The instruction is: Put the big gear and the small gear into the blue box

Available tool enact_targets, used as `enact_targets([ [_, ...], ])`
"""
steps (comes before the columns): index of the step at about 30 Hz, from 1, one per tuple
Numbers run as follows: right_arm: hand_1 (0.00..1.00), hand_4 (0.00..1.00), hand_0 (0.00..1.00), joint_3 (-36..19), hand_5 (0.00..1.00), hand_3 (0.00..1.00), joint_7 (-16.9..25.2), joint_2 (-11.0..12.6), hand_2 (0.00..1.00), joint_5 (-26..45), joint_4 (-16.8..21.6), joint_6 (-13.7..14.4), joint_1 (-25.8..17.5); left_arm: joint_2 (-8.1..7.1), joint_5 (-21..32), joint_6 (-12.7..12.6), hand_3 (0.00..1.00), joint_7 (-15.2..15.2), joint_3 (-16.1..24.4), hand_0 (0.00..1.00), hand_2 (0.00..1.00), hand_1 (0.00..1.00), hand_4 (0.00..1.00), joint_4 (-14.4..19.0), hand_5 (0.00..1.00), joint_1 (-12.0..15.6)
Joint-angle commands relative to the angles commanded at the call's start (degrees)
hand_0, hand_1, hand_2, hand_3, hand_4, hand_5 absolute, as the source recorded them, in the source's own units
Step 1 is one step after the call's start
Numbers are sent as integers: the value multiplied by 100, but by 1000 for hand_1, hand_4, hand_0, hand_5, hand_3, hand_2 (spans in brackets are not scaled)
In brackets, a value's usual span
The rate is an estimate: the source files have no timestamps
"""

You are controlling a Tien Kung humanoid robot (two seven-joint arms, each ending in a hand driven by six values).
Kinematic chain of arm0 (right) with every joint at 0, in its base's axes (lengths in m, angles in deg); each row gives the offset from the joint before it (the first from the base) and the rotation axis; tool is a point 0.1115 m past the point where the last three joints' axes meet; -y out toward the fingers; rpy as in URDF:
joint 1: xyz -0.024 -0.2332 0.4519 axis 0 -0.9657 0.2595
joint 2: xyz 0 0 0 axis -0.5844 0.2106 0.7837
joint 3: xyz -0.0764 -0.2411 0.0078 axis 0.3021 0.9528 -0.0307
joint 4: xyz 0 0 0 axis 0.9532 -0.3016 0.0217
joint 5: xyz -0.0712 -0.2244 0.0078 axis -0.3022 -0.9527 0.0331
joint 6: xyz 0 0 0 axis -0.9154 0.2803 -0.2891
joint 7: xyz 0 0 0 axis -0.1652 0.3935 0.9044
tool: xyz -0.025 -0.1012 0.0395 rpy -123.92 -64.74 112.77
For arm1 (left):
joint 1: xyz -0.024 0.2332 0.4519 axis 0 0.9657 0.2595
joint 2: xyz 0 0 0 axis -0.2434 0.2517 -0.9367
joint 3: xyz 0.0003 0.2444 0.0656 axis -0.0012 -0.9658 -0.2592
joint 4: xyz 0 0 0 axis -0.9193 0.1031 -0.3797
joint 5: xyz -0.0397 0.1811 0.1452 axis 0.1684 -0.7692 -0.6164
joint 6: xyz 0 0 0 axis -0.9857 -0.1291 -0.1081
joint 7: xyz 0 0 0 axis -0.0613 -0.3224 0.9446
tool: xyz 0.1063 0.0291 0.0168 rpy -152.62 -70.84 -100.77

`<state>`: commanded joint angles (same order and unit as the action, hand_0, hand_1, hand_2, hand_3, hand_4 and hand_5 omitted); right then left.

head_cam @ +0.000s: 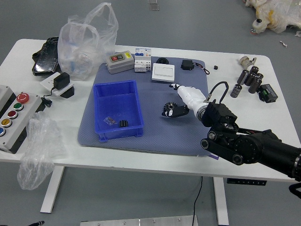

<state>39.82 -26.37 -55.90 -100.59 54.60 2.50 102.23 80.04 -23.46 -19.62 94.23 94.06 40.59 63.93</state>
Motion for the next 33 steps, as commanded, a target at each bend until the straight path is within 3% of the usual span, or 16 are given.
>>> enact_targets([
  [1, 844, 998, 998, 30, 488, 952, -3, -6, 857, 10, 4, 2, 4, 0, -3, 0, 730, 1, 2, 716, 628, 624, 823, 0, 609, 0],
  [6, 844, 998, 998, 268, 488, 952, -85, -86, 857, 103, -26, 114, 29, 2, -15, 3, 730, 5, 9, 716, 628, 624, 823, 1, 609, -5],
  [7, 776, 862, 974, 308, 281, 884, -98, -104, 754, 125, -50, 149, 30, 3, -18, 4, 730, 5, 11, 717, 628, 623, 823, 0, 609, -6],
  [12, 776, 862, 974, 449, 281, 884, -159, -167, 754, 172, -178, 254, 34, 6, -18, 5, 730, 3, 9, 717, 628, 623, 823, 0, 609, -10],
  [13, 737, 655, 936, 469, 67, 838, -169, -172, 658, 170, -198, 268, 36, 6, -16, 4, 730, 2, 7, 716, 628, 624, 822, -1, 609, -10],
  [18, 737, 655, 936, 528, 67, 838, -250, -178, 658, 109, -257, 322, 39, 4, -4, 3, 730, -9, -4, 716, 628, 624, 822, -3, 609, -14],
  [19, 696, 504, 898, 535, 2, 806, -266, -177, 584, 92, -261, 329, 38, 4, 1, 2, 730, -13, -8, 716, 628, 623, 821, -4, 608, -15],
  [24, 696, 504, 898, 545, 2, 806, -308, -170, 584, 19, -260, 378, 27, 5, 22, 1, 730, -32, -25, 716, 628, 623, 821, -6, 608, -18],
  [25, 680, 439, 873, 533, 2, 753, -306, -165, 562, 2, -253, 393, 24, 6, 30, 1, 730, -37, -30, 716, 628, 623, 821, -6, 611, -18],
  [33, 675, 474, 871, 159, 2, 747, -294, 9, 560, -315, 52, 457, 40, 6, 75, -4, 730, -60, -62, 716, 628, 622, 821, -7, 612, -9],
])
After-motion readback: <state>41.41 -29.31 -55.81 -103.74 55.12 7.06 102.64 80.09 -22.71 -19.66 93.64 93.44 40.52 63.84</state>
